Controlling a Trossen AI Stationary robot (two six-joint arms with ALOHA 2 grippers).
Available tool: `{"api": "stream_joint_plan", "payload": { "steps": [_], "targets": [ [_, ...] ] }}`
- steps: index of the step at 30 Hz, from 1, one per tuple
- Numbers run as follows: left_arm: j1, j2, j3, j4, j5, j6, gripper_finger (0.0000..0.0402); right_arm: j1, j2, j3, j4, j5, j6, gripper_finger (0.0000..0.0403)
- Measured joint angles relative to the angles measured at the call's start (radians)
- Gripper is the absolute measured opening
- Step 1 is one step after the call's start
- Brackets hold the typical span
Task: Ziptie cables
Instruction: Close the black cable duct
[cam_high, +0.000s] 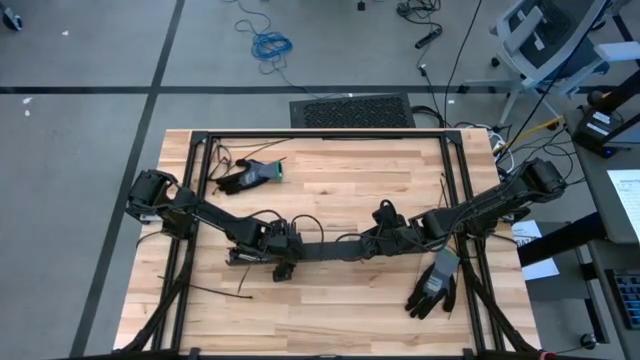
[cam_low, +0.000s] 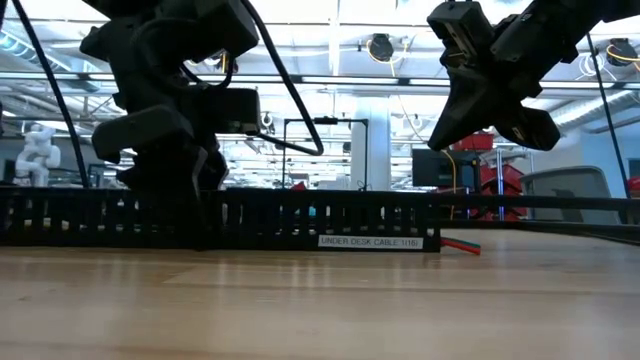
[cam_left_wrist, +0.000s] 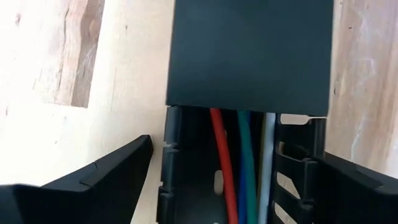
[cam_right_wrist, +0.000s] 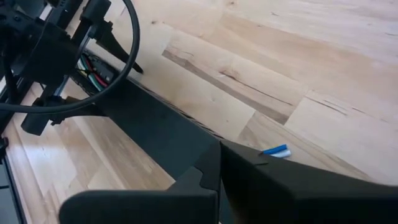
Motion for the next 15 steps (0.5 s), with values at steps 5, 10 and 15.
{"api": "stream_joint_plan", "payload": {
  "steps": [5, 10, 15],
  "targets": [
    [0.006, -0.001, 0.001, -0.021, 0.0, -0.058, 0.0364, 0.0, 0.0, 0.0, 0.0, 0.0, -0.003, 0.0],
    [0.025, -0.001, 0.001, -0.02, 0.011, -0.217, 0.0364, 0.0, 0.0, 0.0, -0.002, 0.006, -0.029, 0.0],
    [0.043, -0.079, -0.001, -0.013, 0.015, -0.245, 0.0364, 0.0, 0.0, 0.0, -0.005, 0.001, -0.039, 0.0]
  ]
}}
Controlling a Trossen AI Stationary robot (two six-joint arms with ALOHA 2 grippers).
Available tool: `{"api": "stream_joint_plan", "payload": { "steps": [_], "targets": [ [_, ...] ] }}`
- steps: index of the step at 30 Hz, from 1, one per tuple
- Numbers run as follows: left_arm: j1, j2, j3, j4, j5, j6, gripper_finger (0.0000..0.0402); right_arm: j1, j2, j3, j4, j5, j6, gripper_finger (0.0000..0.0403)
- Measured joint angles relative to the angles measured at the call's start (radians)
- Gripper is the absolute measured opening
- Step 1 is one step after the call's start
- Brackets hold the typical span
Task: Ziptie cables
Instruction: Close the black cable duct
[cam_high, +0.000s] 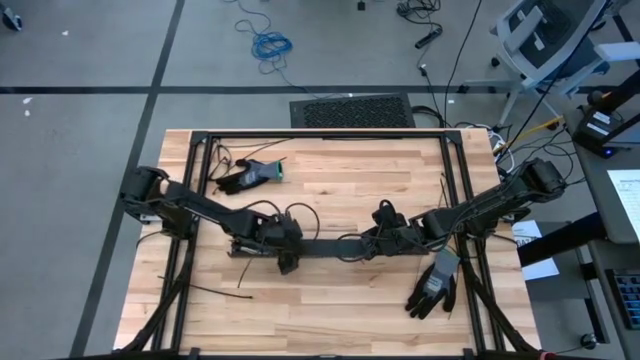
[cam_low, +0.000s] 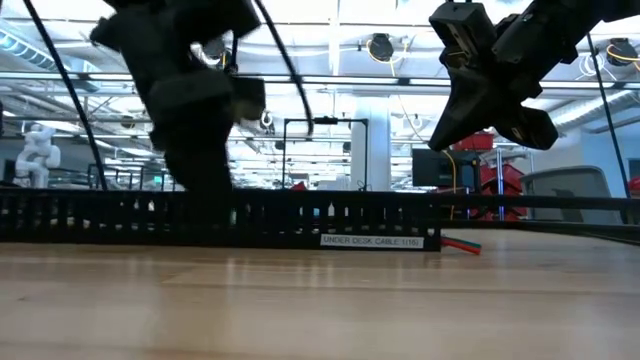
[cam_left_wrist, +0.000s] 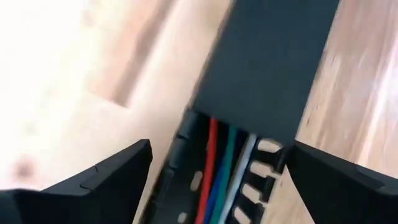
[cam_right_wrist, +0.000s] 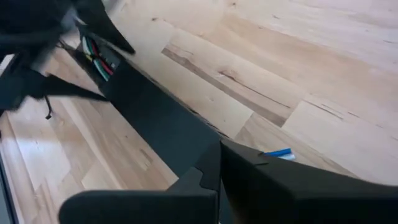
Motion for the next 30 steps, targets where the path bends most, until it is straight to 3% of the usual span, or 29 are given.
{"api": "stream_joint_plan", "payload": {
  "steps": [4, 15, 24, 30],
  "targets": [
    [-0.013, -0.041, 0.001, -0.056, -0.115, 0.082, 0.0364, 0.0, 0.0, 0.0, -0.006, -0.025, -0.005, 0.0],
    [0.015, -0.025, 0.0, -0.099, -0.038, 0.59, 0.0364, 0.014, 0.0, 0.0, -0.03, -0.121, -0.021, 0.0],
    [0.075, -0.032, -0.059, 0.006, -0.006, 0.571, 0.0364, 0.053, 0.0, 0.0, -0.054, -0.133, 0.065, 0.0],
    [0.081, -0.144, -0.152, 0.055, -0.016, 0.526, 0.0349, 0.067, 0.0, 0.0, -0.052, -0.134, 0.088, 0.0]
  ]
}}
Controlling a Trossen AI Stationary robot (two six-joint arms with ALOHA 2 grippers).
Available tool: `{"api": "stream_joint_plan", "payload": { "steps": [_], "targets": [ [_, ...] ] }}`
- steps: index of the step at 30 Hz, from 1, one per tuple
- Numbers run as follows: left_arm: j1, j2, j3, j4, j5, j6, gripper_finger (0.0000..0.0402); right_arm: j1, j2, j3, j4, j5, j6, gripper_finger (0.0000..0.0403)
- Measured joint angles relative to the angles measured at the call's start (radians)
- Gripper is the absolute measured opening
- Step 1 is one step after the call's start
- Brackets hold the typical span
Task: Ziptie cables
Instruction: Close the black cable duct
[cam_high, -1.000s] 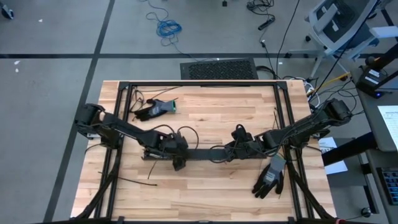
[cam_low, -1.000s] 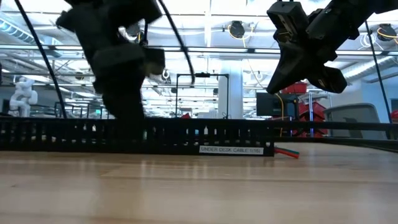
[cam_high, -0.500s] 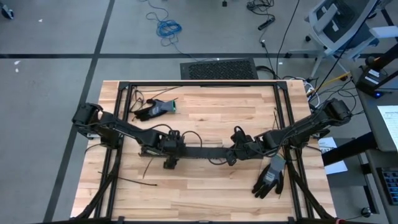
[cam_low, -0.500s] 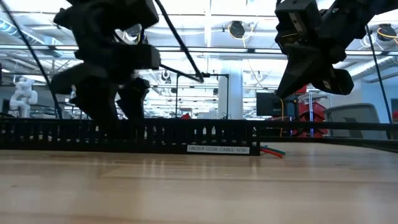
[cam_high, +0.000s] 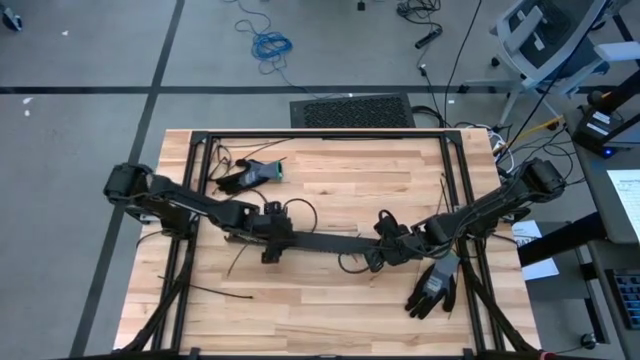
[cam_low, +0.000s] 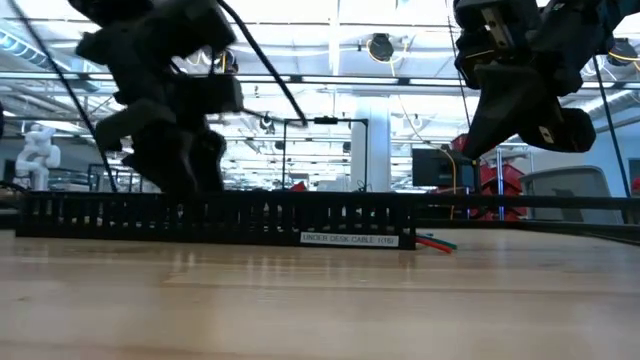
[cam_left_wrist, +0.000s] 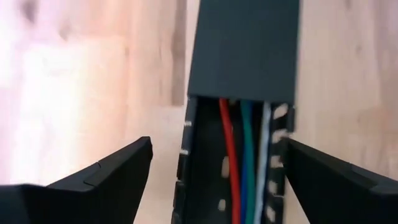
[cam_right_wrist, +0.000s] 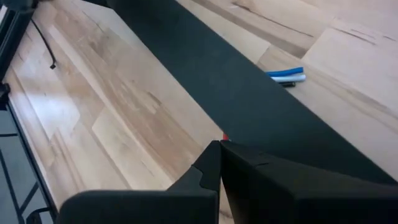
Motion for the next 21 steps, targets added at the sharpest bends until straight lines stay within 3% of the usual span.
{"api": "stream_joint_plan", "payload": {
  "steps": [7, 14, 21],
  "targets": [
    [0.0, -0.079, -0.164, 0.219, 0.001, -0.001, 0.0332, -0.001, 0.0, 0.0, 0.002, 0.0, 0.003, 0.0],
    [0.015, -0.068, -0.199, 0.393, 0.015, 0.13, 0.0331, -0.001, 0.0, 0.0, 0.001, 0.001, 0.034, 0.0],
    [0.07, -0.009, -0.214, 0.435, 0.111, 0.168, 0.0331, -0.001, 0.0, 0.0, 0.002, 0.002, 0.099, 0.0]
  ]
}}
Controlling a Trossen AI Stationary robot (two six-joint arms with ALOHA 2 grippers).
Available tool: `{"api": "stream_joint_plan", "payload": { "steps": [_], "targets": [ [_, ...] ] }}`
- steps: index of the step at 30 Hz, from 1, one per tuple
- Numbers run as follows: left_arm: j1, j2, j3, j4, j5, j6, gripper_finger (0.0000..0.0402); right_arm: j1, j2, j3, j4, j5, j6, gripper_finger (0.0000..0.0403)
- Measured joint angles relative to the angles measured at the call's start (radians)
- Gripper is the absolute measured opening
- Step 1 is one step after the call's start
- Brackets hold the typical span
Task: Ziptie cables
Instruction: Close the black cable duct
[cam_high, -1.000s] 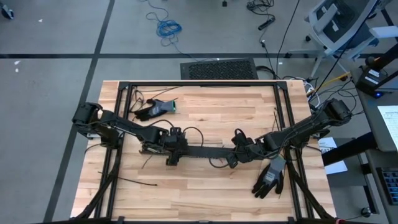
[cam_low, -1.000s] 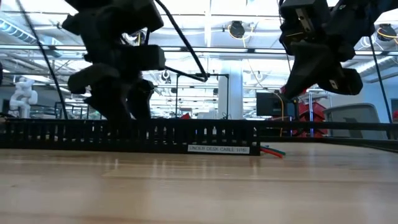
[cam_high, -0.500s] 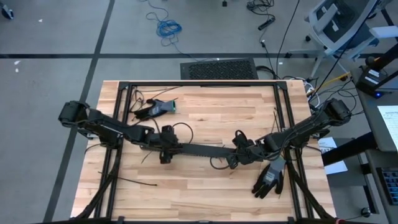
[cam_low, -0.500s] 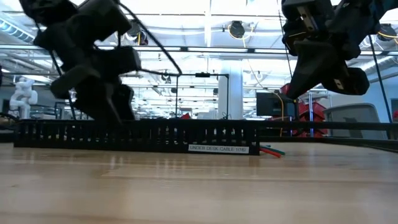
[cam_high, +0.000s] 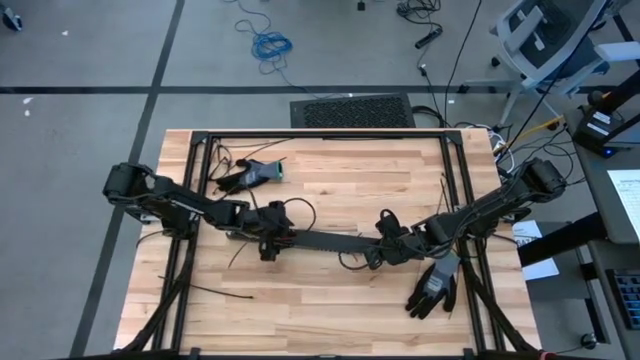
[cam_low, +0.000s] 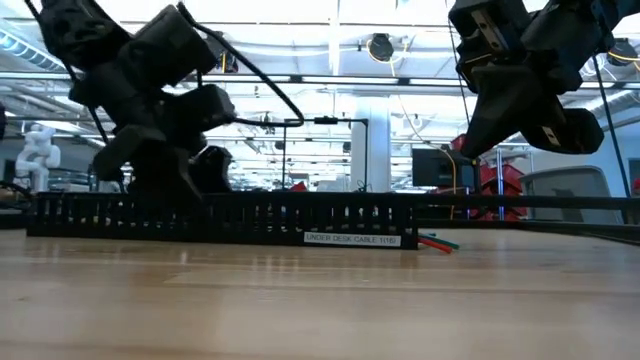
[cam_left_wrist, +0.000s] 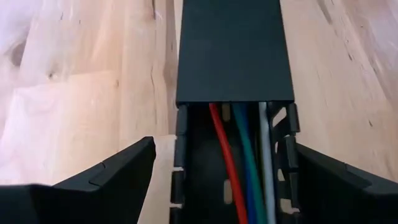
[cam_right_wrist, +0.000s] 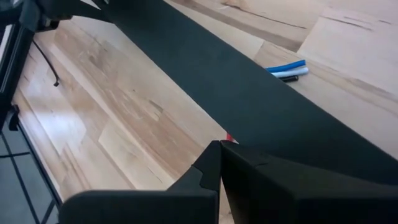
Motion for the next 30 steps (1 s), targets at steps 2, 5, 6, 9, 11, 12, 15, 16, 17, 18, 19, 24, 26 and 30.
{"api": "stream_joint_plan", "payload": {
  "steps": [2, 5, 6, 9, 11, 12, 15, 16, 17, 18, 19, 24, 26, 30],
  "targets": [
    [0.012, 0.007, 0.0, 0.02, 0.012, 0.02, 0.0331, 0.0, 0.0, 0.0, 0.0, 0.0, 0.007, 0.0],
    [0.03, 0.012, 0.0, 0.052, 0.036, 0.024, 0.0331, 0.0, 0.0, 0.0, 0.0, 0.001, 0.007, 0.0],
    [0.035, 0.012, 0.0, 0.056, 0.044, 0.025, 0.0331, 0.0, 0.0, 0.0, 0.001, 0.0, 0.007, 0.0],
    [0.048, 0.012, 0.0, 0.054, 0.054, 0.056, 0.0331, 0.0, 0.0, 0.0, 0.001, 0.0, 0.015, 0.0],
    [0.057, 0.012, 0.0, 0.056, 0.06, 0.067, 0.0331, 0.0, 0.0, 0.0, 0.003, 0.001, 0.024, 0.0],
    [0.061, 0.012, 0.0, 0.055, 0.062, 0.068, 0.0331, 0.0, 0.0, 0.0, 0.002, 0.001, 0.027, 0.0],
    [0.069, 0.012, 0.0, 0.057, 0.074, 0.068, 0.0331, 0.0, 0.0, 0.0, 0.004, 0.001, 0.032, 0.0],
    [0.07, 0.012, 0.0, 0.057, 0.074, 0.069, 0.0331, 0.0, 0.0, 0.0, 0.003, 0.001, 0.032, 0.0],
    [0.07, 0.012, 0.0, 0.059, 0.074, 0.071, 0.033, 0.0, 0.0, 0.0, 0.003, 0.001, 0.032, 0.0],
    [0.07, 0.012, 0.0, 0.062, 0.075, 0.075, 0.0327, 0.0, 0.0, 0.0, 0.004, 0.001, 0.032, 0.0],
    [0.071, 0.012, 0.001, 0.063, 0.076, 0.075, 0.0323, 0.0, 0.0, 0.0, 0.004, 0.001, 0.032, 0.0],
    [0.07, 0.013, 0.001, 0.063, 0.078, 0.076, 0.0286, 0.0, 0.0, 0.0, 0.007, 0.001, 0.032, 0.0],
    [0.07, 0.013, 0.001, 0.065, 0.078, 0.076, 0.0272, 0.0, 0.0, 0.0, 0.007, 0.001, 0.032, 0.0],
    [0.07, 0.013, 0.001, 0.066, 0.079, 0.076, 0.0254, 0.0, 0.0, 0.0, 0.006, 0.001, 0.032, 0.0]
  ]
}}
